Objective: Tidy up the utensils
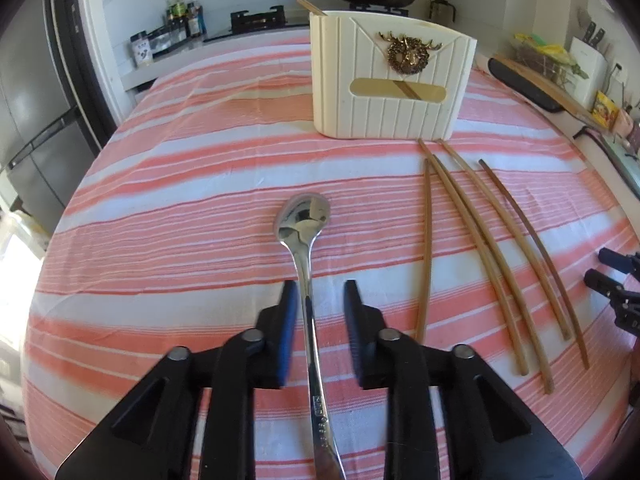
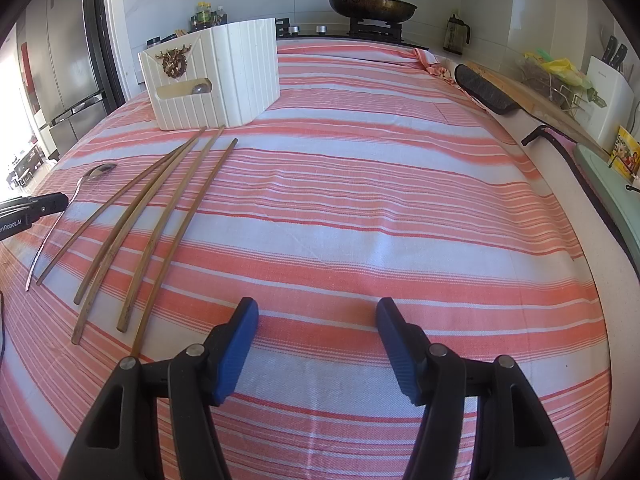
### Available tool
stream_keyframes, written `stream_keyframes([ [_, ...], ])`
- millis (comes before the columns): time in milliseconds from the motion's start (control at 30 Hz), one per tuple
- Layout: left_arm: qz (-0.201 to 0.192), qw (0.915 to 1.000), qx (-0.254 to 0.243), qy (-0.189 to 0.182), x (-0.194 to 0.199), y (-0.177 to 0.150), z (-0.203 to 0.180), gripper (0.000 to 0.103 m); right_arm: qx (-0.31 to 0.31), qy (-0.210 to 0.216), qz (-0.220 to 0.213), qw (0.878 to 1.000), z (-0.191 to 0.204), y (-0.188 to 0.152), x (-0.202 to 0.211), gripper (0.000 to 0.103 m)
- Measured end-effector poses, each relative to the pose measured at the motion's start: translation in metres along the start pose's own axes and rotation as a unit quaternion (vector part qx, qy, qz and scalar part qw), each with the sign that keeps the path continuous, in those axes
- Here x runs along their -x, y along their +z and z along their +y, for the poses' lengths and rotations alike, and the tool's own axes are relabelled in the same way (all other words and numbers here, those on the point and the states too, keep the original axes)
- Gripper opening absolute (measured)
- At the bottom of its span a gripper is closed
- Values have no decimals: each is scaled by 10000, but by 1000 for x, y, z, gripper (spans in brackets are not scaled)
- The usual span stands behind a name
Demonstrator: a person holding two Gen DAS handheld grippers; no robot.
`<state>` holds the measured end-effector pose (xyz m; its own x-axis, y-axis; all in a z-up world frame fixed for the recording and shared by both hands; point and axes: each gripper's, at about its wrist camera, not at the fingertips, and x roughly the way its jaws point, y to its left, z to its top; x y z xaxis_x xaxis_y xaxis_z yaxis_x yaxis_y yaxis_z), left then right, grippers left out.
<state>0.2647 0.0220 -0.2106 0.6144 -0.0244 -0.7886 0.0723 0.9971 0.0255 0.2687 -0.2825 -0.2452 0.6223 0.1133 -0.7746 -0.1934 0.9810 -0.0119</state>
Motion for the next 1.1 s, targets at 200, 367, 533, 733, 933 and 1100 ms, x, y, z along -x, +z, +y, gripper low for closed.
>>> stream_keyframes([
  [200, 208, 9993, 23, 300, -4, -12, 9, 37, -1, 0, 1, 10000, 0, 0, 0, 63],
  [367, 238, 9989, 359, 169, 1, -15, 32, 29, -2, 1, 2, 10000, 0, 0, 0, 63],
  [533, 305, 9976, 625, 6, -2, -15, 44, 21, -2, -1, 3, 10000, 0, 0, 0, 63],
  [733, 333, 9907, 1262, -373, -5, -13, 68, 14, -1, -2, 3, 10000, 0, 0, 0, 63],
  [933, 299, 9785, 1968, -534, -8, -11, 97, 13, -2, -2, 4, 10000, 0, 0, 0, 63],
  [1100, 285, 9792, 1967, -403, -6, -10, 104, 13, -3, -1, 4, 10000, 1, 0, 0, 63],
])
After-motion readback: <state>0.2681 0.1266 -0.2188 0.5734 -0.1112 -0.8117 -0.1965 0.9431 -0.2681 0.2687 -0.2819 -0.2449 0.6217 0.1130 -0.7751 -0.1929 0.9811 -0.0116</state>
